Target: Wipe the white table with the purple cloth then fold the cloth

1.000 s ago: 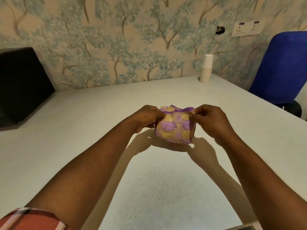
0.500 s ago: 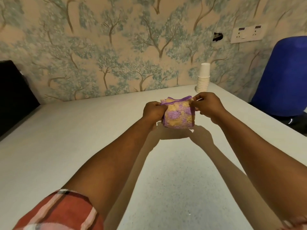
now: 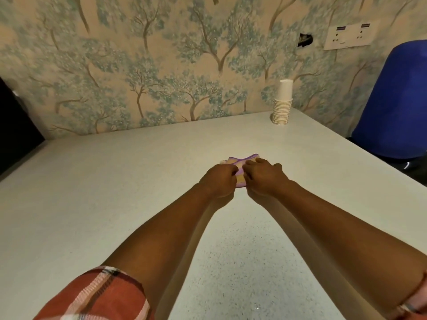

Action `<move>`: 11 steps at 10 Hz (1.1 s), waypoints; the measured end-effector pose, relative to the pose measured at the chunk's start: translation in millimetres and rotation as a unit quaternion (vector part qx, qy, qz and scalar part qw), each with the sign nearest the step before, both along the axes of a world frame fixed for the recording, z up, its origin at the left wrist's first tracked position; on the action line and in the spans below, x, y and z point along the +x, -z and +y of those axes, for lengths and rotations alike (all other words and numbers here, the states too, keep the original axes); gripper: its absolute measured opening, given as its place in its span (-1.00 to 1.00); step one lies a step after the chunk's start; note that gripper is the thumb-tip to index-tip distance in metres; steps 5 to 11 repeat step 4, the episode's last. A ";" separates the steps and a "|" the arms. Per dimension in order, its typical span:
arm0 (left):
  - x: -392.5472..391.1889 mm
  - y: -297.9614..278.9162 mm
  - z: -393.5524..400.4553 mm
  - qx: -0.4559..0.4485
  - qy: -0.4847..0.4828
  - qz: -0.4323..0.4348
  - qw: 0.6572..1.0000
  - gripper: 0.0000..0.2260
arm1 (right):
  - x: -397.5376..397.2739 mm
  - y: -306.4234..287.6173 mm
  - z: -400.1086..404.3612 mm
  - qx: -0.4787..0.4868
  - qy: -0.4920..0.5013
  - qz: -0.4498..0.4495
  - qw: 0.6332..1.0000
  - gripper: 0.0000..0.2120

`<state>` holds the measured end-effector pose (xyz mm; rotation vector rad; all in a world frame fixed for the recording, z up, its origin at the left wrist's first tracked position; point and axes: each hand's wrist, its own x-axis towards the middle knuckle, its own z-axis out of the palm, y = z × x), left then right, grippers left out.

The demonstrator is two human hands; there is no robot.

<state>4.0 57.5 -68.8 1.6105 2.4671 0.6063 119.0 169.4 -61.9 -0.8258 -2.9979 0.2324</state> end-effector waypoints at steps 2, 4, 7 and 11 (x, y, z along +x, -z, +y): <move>-0.6 -6.6 -17.4 -0.028 0.001 0.100 0.995 -0.78 | 5.2 -2.6 -12.5 0.084 0.020 -0.022 0.996 -0.75; -7.6 -26.7 -51.3 0.083 -0.039 0.110 0.990 -0.65 | 4.1 -17.8 -38.7 0.078 0.003 0.051 0.996 -0.68; -7.6 -26.7 -51.3 0.083 -0.039 0.110 0.990 -0.65 | 4.1 -17.8 -38.7 0.078 0.003 0.051 0.996 -0.68; -7.6 -26.7 -51.3 0.083 -0.039 0.110 0.990 -0.65 | 4.1 -17.8 -38.7 0.078 0.003 0.051 0.996 -0.68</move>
